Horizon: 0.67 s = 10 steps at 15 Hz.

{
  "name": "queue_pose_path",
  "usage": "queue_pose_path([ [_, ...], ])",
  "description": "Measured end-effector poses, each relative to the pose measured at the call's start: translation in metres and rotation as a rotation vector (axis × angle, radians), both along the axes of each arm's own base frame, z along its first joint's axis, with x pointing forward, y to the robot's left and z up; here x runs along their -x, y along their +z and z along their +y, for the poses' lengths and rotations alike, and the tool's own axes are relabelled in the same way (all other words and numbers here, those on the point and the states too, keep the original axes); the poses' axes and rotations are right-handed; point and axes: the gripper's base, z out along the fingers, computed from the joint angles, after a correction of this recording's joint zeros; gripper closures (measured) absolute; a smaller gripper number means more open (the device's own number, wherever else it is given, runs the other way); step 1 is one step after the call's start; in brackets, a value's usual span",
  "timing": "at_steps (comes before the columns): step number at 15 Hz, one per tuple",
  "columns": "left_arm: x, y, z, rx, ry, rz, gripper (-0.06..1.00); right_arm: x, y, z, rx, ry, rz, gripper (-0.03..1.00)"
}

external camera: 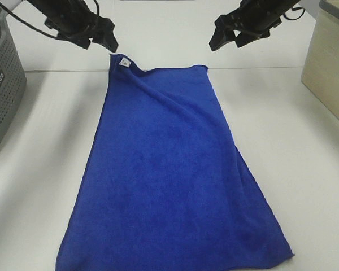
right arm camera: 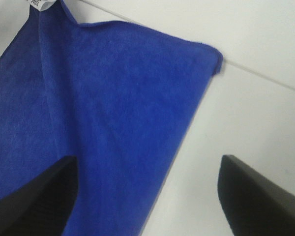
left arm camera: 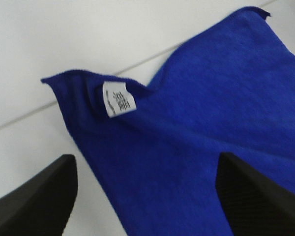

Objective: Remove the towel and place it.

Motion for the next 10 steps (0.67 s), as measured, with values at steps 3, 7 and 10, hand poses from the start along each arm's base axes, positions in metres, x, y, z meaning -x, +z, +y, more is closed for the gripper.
queue_pose_path([
  [3, 0.027, 0.062, 0.018, -0.096, 0.112, 0.021, 0.2, 0.025, 0.04, -0.016, 0.131, -0.1, 0.089, 0.14],
  [7, 0.049, 0.111, 0.039, -0.144, 0.163, -0.02, 0.2, 0.058, 0.097, -0.032, 0.228, -0.181, 0.091, 0.13],
  [10, 0.048, 0.112, 0.048, -0.154, 0.186, -0.015, 0.2, 0.065, 0.109, -0.032, 0.222, -0.187, 0.074, 0.13],
])
